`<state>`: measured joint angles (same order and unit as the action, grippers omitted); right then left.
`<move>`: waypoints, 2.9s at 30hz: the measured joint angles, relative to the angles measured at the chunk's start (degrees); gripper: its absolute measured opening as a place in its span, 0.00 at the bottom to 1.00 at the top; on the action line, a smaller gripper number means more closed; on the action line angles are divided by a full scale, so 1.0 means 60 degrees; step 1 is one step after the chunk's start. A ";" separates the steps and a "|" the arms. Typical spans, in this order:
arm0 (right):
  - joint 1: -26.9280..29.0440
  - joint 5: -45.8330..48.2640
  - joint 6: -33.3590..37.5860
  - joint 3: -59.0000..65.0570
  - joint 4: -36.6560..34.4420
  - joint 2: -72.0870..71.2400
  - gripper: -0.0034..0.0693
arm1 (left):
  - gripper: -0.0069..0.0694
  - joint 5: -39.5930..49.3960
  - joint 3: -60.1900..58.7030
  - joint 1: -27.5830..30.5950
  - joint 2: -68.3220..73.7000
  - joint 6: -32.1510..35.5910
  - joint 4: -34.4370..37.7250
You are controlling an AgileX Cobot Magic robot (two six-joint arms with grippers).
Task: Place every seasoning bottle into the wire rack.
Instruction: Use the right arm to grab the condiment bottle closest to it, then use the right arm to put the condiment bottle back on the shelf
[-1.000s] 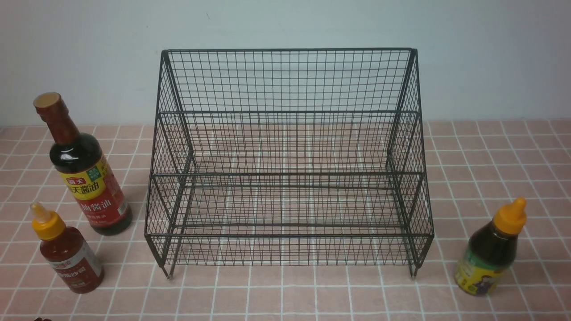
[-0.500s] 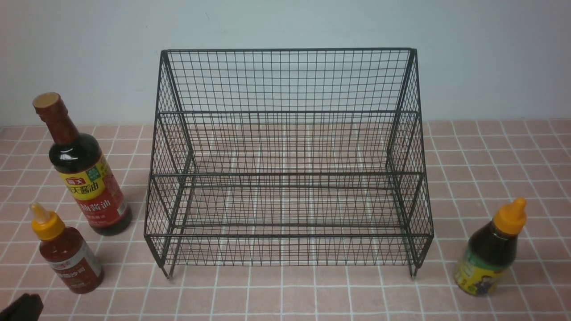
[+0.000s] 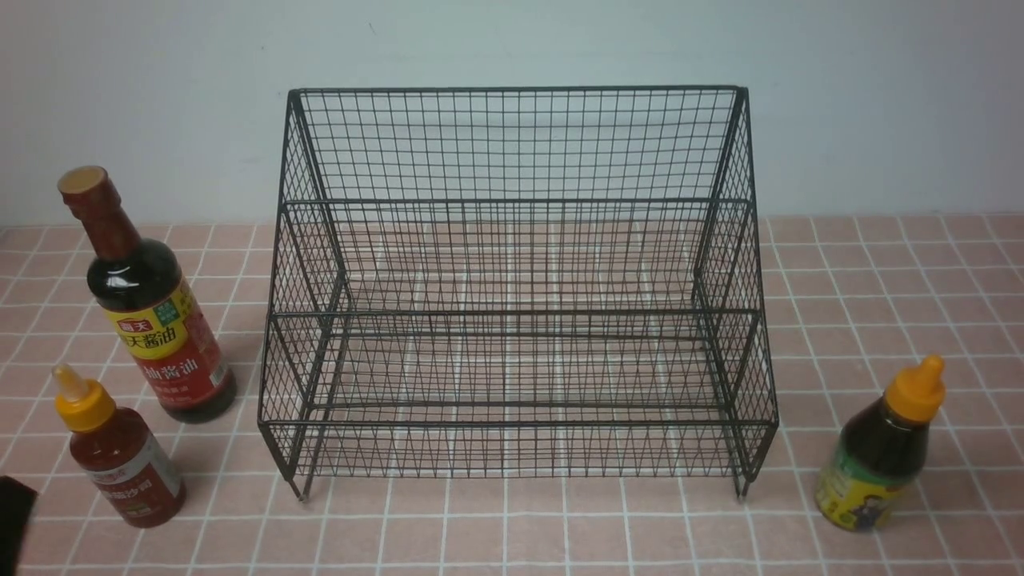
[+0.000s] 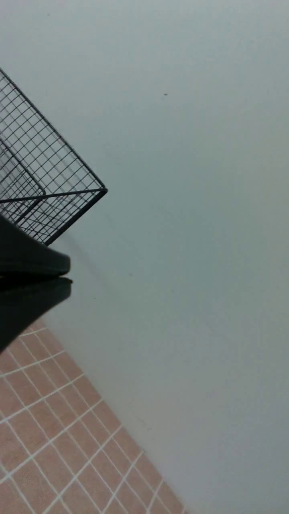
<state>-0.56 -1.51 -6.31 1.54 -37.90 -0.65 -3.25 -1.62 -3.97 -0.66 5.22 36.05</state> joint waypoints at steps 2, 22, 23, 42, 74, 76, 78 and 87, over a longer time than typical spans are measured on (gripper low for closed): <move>0.0000 0.0033 0.0166 -0.0091 0.0038 0.0000 0.03 | 0.08 -0.1336 0.0013 0.0000 0.0000 0.0000 0.0021; 0.0000 0.3187 0.4388 -0.4693 0.1666 0.6284 0.14 | 0.08 0.3861 0.4678 0.0000 0.5807 0.0664 -0.4159; 0.0000 0.3203 0.4416 -0.4708 0.1643 0.6311 0.15 | 0.08 0.3841 0.4729 0.0000 0.5842 0.0653 -0.4246; 0.0000 0.4312 0.5770 -0.4878 0.0795 0.6577 0.27 | 0.11 0.2310 0.5245 0.2068 0.8181 -0.0525 -0.4113; 0.0003 0.4749 1.2127 -0.5886 -0.4578 1.0470 0.45 | 0.11 0.3200 0.5245 0.2068 0.8181 -0.0525 -0.4148; 0.0003 0.5427 1.1648 -0.6652 -0.4049 1.0066 0.45 | 0.11 0.3211 0.5245 0.2068 0.8181 -0.0525 -0.4148; 0.0003 0.5883 1.1231 -0.7263 -0.3703 0.9821 0.45 | 0.11 0.3219 0.5245 0.2068 0.8181 -0.0525 -0.4148; 0.0003 0.8341 0.8816 -1.0062 -0.1868 0.8942 0.45 | 0.11 0.3234 0.5245 0.2068 0.8181 -0.0525 -0.4148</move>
<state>-0.55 48.54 46.58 -58.83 -49.10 53.01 16.15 29.85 8.44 48.42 2.07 11.17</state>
